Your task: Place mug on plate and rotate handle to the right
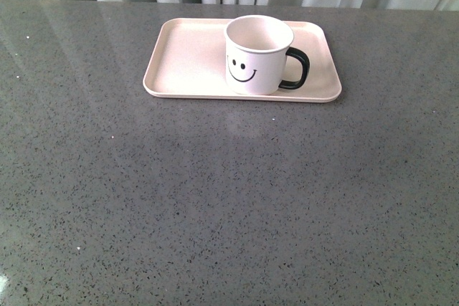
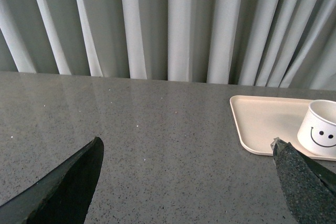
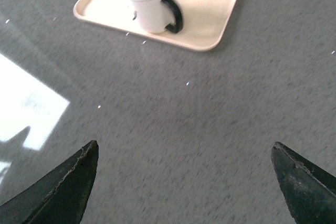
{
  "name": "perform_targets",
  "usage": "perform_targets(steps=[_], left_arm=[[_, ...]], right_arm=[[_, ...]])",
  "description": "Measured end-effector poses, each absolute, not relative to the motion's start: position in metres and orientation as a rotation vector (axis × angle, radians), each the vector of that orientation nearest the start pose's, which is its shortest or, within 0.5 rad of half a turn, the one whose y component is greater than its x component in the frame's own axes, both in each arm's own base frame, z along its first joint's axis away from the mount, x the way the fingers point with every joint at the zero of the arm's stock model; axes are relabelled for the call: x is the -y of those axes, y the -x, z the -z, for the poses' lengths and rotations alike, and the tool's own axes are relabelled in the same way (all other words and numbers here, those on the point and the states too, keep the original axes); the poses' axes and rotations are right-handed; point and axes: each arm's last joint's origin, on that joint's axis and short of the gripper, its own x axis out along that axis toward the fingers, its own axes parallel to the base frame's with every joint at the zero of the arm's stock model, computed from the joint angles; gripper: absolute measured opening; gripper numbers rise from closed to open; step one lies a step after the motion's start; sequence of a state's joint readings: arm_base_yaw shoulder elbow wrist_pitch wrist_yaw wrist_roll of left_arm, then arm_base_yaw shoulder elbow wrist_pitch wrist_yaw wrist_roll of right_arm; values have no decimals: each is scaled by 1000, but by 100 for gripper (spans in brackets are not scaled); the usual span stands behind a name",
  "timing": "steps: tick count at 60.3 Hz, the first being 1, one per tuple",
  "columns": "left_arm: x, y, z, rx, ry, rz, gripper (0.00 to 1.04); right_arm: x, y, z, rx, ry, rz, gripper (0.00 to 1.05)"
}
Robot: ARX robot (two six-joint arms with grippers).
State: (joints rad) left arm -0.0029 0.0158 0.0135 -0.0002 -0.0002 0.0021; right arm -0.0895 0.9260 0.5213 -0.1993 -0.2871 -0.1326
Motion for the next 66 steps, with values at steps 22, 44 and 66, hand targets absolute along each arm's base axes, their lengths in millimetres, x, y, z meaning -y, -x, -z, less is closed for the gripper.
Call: perform_targets(steps=[22, 44, 66], left_arm=[[0, -98, -167, -2, -2, 3, 96], [0, -98, -167, -2, -2, 3, 96], [0, -98, -167, -2, -2, 3, 96]], right_arm=[[-28, -355, -220, -817, -96, -139, 96], [-50, -424, -206, -951, -189, -98, 96], [-66, -457, -192, -1034, -192, -66, 96]])
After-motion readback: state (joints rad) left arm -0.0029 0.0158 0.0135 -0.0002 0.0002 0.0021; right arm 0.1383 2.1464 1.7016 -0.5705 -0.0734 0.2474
